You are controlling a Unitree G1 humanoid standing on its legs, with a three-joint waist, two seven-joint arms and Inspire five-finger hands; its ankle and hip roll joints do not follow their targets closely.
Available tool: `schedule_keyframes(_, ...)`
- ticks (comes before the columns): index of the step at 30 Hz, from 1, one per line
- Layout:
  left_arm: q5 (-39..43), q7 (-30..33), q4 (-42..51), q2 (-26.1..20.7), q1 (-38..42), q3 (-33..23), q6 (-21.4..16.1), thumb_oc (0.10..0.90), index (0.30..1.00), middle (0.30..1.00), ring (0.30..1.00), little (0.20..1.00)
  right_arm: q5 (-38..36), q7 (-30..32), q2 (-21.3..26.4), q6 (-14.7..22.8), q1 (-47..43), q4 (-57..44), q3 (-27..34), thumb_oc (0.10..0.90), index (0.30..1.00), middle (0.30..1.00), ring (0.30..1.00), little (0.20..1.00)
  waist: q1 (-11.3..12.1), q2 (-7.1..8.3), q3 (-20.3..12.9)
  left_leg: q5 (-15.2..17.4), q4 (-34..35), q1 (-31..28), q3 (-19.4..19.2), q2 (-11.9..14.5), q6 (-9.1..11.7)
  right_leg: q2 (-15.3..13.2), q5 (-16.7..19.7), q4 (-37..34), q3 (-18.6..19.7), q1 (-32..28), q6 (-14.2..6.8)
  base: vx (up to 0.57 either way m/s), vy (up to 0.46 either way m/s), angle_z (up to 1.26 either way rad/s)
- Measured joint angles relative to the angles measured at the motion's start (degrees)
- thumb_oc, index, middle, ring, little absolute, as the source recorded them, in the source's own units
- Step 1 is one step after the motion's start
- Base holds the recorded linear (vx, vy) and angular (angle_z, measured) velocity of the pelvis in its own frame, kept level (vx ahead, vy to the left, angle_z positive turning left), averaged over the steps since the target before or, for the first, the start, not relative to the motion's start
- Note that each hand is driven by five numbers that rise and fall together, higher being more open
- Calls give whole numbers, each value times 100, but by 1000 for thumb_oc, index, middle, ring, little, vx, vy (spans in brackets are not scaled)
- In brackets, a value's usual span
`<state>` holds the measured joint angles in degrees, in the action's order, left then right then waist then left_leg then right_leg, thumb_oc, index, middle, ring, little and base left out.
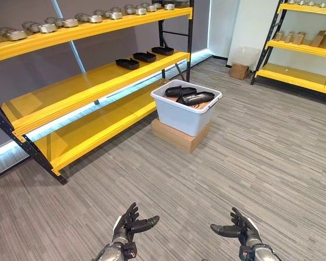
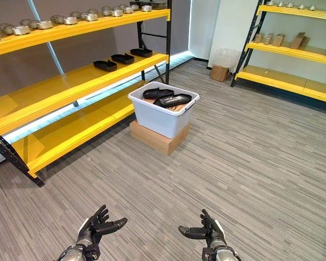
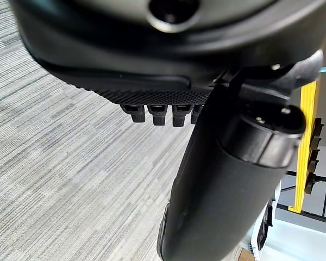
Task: Move parts from the plastic box to the shelf.
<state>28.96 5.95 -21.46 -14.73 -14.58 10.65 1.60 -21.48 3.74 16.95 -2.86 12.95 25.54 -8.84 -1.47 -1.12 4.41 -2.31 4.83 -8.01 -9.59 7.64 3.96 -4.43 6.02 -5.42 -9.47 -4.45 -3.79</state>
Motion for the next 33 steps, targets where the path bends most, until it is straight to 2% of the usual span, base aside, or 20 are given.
schedule_keyframes(5, 2, 34, 0, -2, 85, -4, -4, 900, 1000, 1000, 1000, 1000, 1, 6, 42, -1, -150, 1, 10, 900, 1000, 1000, 1000, 1000, 27, 24, -6, -19, -21, 196, 18, -169, -77, -148, 15, 156, 19, 213, -62, -41, 160, 1)
schedule_keyframes(9, 3, 98, -1, -15, 250, 1, -3, 900, 1000, 1000, 1000, 1000, 1, 40, 22, -4, -199, 5, 16, 900, 1000, 1000, 1000, 1000, 2, 78, 27, -88, -23, 361, 219, -386, -214, -379, -42, 416, -151, 400, -159, -22, 154, 28)
schedule_keyframes(10, 3, 101, -1, -24, 255, -8, -5, 900, 1000, 1000, 1000, 1000, 2, 40, 8, -4, -207, 7, 19, 900, 1000, 1000, 1000, 1000, 12, 85, 30, -78, -23, 362, 219, -437, -235, -431, -108, 495, -139, 440, -242, -16, 247, 17)
schedule_keyframes(11, -1, 108, -2, -45, 257, -10, -6, 900, 1000, 1000, 1000, 1000, 3, 40, -14, -1, -238, 7, 30, 900, 1000, 1000, 1000, 1000, 13, 103, 45, -47, -23, 398, 228, -535, -286, -572, -178, 705, -142, 542, -277, -2, 240, 10)
schedule_keyframes(13, -4, 100, -24, -59, 309, 11, -6, 900, 1000, 1000, 1000, 1000, 4, 47, -68, 4, -220, 12, 120, 900, 1000, 1000, 1000, 1000, -31, 145, 145, -2, -90, 414, 353, -790, -515, -842, -350, 1445, -178, 803, -355, 12, 204, 27)
schedule_keyframes(14, -5, 96, -112, -8, 437, 35, -3, 900, 1000, 1000, 1000, 1000, 4, 49, -46, 3, -238, 13, 183, 900, 1000, 1000, 1000, 1000, -50, 67, 323, 82, -327, 473, 415, -860, -602, -1010, -352, 2237, -157, 1103, -392, 45, 296, 50)
schedule_keyframes(15, -9, 92, -116, -12, 462, 53, 0, 900, 1000, 1000, 1000, 1000, 5, 37, -53, -4, -192, 69, 157, 900, 1000, 1000, 1000, 1000, -117, 63, 450, 261, -668, 586, 499, -889, -705, -1211, -121, 3158, 1, 1538, -404, 77, 224, 38)
schedule_keyframes(16, -14, 104, -101, -48, 485, 24, -35, 900, 1000, 1000, 1000, 1000, 14, 28, -141, 11, -205, 141, 165, 900, 1000, 1000, 1000, 1000, -111, -5, 526, 468, -845, 646, 696, -1083, -883, -1317, 107, 3541, 178, 1738, -400, 156, 219, 31)
schedule_keyframes(17, -17, 100, -85, -121, 530, 49, -36, 900, 1000, 1000, 1000, 1000, 29, 43, -187, 34, -209, 188, 165, 900, 1000, 1000, 1000, 1000, -96, 36, 649, 442, -978, 678, 710, -1101, -966, -1401, 309, 4016, 228, 2033, -345, 194, 8, 7)
schedule_keyframes(18, -32, 102, -89, -169, 517, 42, -34, 900, 1000, 1000, 1000, 1000, 52, 35, -230, -33, -192, 232, 149, 900, 1000, 1000, 1000, 1000, -114, 4, 686, 444, -972, 717, 719, -1105, -980, -1326, 22, 4242, 288, 2315, -413, 215, -30, 8)
schedule_keyframes(19, -38, 104, -91, -237, 492, 33, -32, 900, 1000, 1000, 1000, 1000, 52, 4, -235, -49, -182, 222, 91, 900, 1000, 1000, 1000, 1000, -138, -69, 709, 446, -907, 774, 764, -1061, -984, -1106, -261, 4087, 268, 2456, -422, 218, -64, 10)
schedule_keyframes(21, -36, 93, -101, -325, 533, -4, -29, 900, 1000, 1000, 1000, 1000, 48, -14, -259, -46, -171, 189, 105, 900, 1000, 1000, 1000, 1000, -178, -93, 805, 443, -717, 796, 881, -1069, -986, -787, -528, 3108, 172, 2385, -444, 154, -64, 18)
schedule_keyframes(23, -35, 87, -117, -358, 526, -18, -27, 900, 1000, 1000, 1000, 1000, 46, -4, -268, -44, -141, 189, 173, 900, 1000, 1000, 1000, 1000, -231, 9, 839, 424, -648, 796, 822, -1183, -1007, -732, -508, 1769, -197, 2161, -455, 360, -132, 30)
schedule_keyframes(24, -35, 68, -136, -347, 515, -16, -27, 900, 1000, 1000, 1000, 1000, 47, -11, -271, -42, -170, 188, 254, 900, 1000, 1000, 1000, 1000, -279, 61, 848, 424, -651, 786, 824, -1275, -1005, -734, -427, 843, -272, 2014, -564, 375, -121, 31)
schedule_keyframes(26, -37, 21, -164, -308, 489, -20, -26, 900, 1000, 1000, 1000, 1000, 51, -15, -271, -35, -180, 188, 302, 900, 1000, 1000, 1000, 1000, -314, 51, 847, 422, -648, 761, 854, -1285, -1008, -682, -320, 476, -172, 1953, -665, 393, -141, 18)
schedule_keyframes(27, -37, -32, -164, -275, 385, -17, -24, 900, 1000, 1000, 1000, 1000, 51, -47, -270, -35, -158, 188, 298, 900, 1000, 1000, 1000, 1000, -315, 77, 836, 422, -507, 542, 873, -1284, -1008, -673, -96, 465, -195, 1832, -587, 578, -230, 10)
schedule_keyframes(30, -35, -56, -154, -123, 357, -16, -26, 900, 1000, 1000, 1000, 1000, 51, -88, -263, -56, -91, 189, 294, 900, 1000, 1000, 1000, 1000, -383, 73, 749, 546, -463, 322, 1066, -1185, -836, -560, -19, 793, -66, 1492, -549, 337, -170, 30)
schedule_keyframes(31, -35, -121, -110, -151, 289, -2, -35, 900, 1000, 1000, 1000, 1000, 48, -136, -269, -43, -81, 181, 283, 900, 1000, 1000, 1000, 1000, -390, 142, 577, 563, -348, 251, 1139, -1150, -791, -502, 108, 648, -68, 1338, -442, 355, -220, 26)
schedule_keyframes(32, -32, -125, -112, -133, 277, -9, -32, 900, 1000, 1000, 1000, 1000, 47, -154, -252, -30, -174, 237, 277, 900, 1000, 1000, 1000, 1000, -442, 105, 570, 662, -348, 187, 1178, -1042, -639, -403, 205, 677, -85, 1278, -331, 300, -195, 27)
schedule_keyframes(33, -3, -160, -102, -120, 220, 63, -29, 900, 1000, 1000, 1000, 1000, 45, -172, -179, -16, -175, 204, 272, 900, 1000, 1000, 1000, 1000, -505, -34, 471, 703, -331, 76, 1243, -795, -487, -185, 109, 812, -237, 1182, -55, 309, -196, 25)
